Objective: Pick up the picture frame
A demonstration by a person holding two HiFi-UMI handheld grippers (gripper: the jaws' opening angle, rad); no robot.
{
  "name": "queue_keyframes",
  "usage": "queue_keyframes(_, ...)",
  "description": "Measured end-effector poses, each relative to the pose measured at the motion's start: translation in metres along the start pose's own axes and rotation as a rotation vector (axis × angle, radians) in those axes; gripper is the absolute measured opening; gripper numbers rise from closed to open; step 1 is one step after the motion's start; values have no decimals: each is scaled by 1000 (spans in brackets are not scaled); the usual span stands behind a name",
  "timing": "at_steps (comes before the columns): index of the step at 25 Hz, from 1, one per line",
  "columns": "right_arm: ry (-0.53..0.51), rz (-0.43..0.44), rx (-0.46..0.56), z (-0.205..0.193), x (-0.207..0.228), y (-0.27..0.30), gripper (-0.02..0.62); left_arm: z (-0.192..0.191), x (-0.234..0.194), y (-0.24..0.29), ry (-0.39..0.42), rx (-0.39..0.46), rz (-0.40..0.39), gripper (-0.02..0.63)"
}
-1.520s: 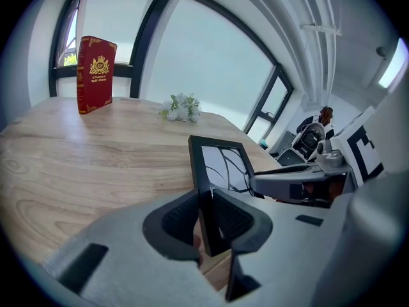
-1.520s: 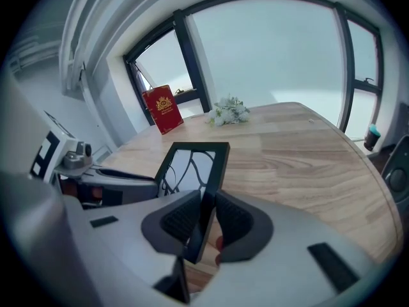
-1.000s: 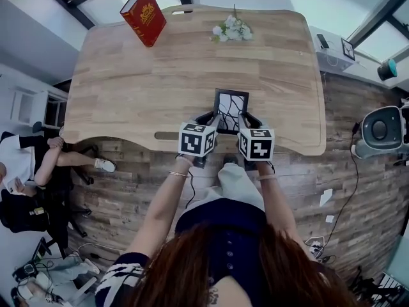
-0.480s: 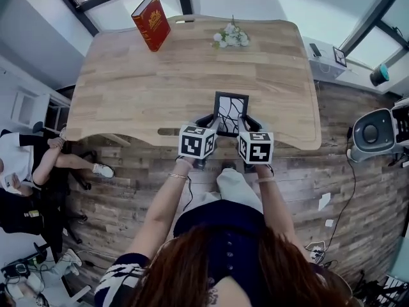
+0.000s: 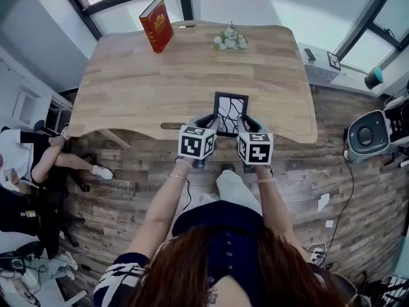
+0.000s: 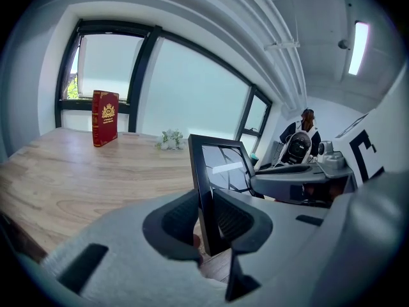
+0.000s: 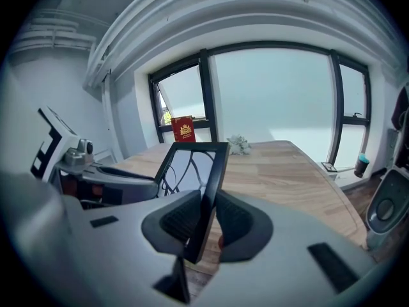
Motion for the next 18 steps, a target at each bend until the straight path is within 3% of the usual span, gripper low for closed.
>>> queue_keyframes(18, -33, -23, 123, 23, -42, -73, 80, 22, 31, -76, 71, 109, -20, 86)
Point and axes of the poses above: the fingertips, and each gripper's own axes: y forward along the fingers, x to its right, z out of its top, the point moved 6 cm from there along -y, backward along the fingers, and after that the axes turned 8 degrees about x, right-handed, at the moved point
